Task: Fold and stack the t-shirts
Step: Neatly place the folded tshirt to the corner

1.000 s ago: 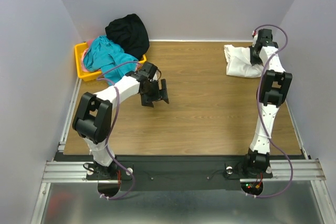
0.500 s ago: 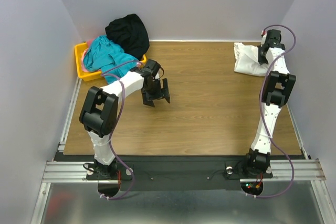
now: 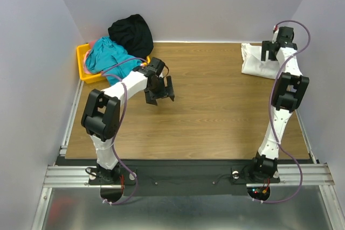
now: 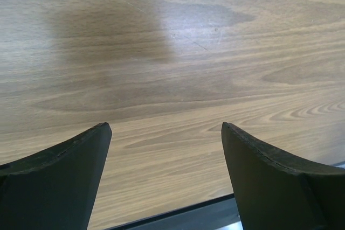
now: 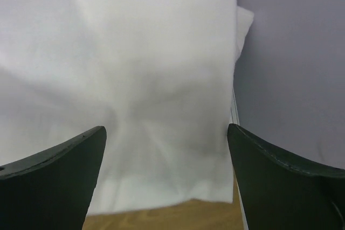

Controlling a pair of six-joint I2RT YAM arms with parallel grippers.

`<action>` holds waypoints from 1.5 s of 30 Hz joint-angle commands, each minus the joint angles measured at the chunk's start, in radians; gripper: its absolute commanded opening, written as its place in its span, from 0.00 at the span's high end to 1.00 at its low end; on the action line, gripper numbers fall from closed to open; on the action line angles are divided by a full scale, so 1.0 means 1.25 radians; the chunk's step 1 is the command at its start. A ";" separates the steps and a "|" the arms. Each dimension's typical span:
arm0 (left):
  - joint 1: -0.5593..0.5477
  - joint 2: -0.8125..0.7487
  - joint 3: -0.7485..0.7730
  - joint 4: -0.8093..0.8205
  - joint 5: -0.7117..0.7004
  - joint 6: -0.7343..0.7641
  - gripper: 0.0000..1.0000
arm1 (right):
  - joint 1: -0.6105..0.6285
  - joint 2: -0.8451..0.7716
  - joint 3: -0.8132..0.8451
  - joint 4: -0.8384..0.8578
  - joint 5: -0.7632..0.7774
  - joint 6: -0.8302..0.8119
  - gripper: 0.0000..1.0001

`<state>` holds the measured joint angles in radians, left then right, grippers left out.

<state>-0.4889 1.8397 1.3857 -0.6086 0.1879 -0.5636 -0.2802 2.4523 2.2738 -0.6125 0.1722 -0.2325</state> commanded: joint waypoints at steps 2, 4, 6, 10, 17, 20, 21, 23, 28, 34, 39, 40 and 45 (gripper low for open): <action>-0.002 -0.114 0.019 0.036 -0.068 -0.015 0.04 | 0.003 -0.170 -0.080 0.085 -0.031 0.033 0.00; -0.002 -0.145 0.007 0.044 -0.084 -0.018 0.04 | 0.008 -0.232 -0.124 0.100 -0.033 0.040 0.00; -0.002 -0.165 -0.003 0.061 -0.099 -0.024 0.03 | 0.016 -0.283 -0.203 0.133 -0.049 0.057 0.00; -0.002 -0.223 -0.046 0.090 -0.112 -0.034 0.03 | 0.028 -0.433 -0.331 0.174 -0.124 0.121 0.00; -0.003 -0.344 -0.150 0.157 -0.144 -0.079 0.03 | 0.071 -0.660 -0.651 0.358 -0.356 0.343 0.00; -0.003 -0.405 -0.197 0.183 -0.168 -0.095 0.03 | 0.118 -0.711 -0.684 0.376 -0.375 0.392 0.00; -0.003 -0.420 -0.208 0.191 -0.171 -0.100 0.03 | 0.164 -0.725 -0.715 0.375 -0.376 0.398 0.00; -0.003 -0.460 -0.240 0.194 -0.181 -0.107 0.03 | 0.224 -0.775 -0.779 0.358 -0.384 0.413 0.00; -0.008 -0.562 -0.318 0.221 -0.210 -0.122 0.03 | 0.365 -0.920 -0.952 0.280 -0.381 0.445 0.00; -0.010 -0.624 -0.369 0.251 -0.240 -0.122 0.03 | 0.414 -1.050 -1.112 0.191 -0.357 0.445 0.00; -0.010 -0.679 -0.410 0.273 -0.256 -0.149 0.03 | 0.413 -1.084 -1.139 0.126 -0.328 0.370 0.00; -0.010 -0.685 -0.415 0.276 -0.253 -0.150 0.03 | 0.413 -1.083 -1.139 0.123 -0.324 0.364 0.00; -0.011 -0.704 -0.437 0.278 -0.248 -0.147 0.03 | 0.414 -1.072 -1.140 0.123 -0.323 0.364 0.00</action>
<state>-0.4976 0.9901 0.8558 -0.3061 -0.0994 -0.7425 0.2367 1.1187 0.8398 -0.4568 -0.2535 0.2497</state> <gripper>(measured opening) 0.968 0.997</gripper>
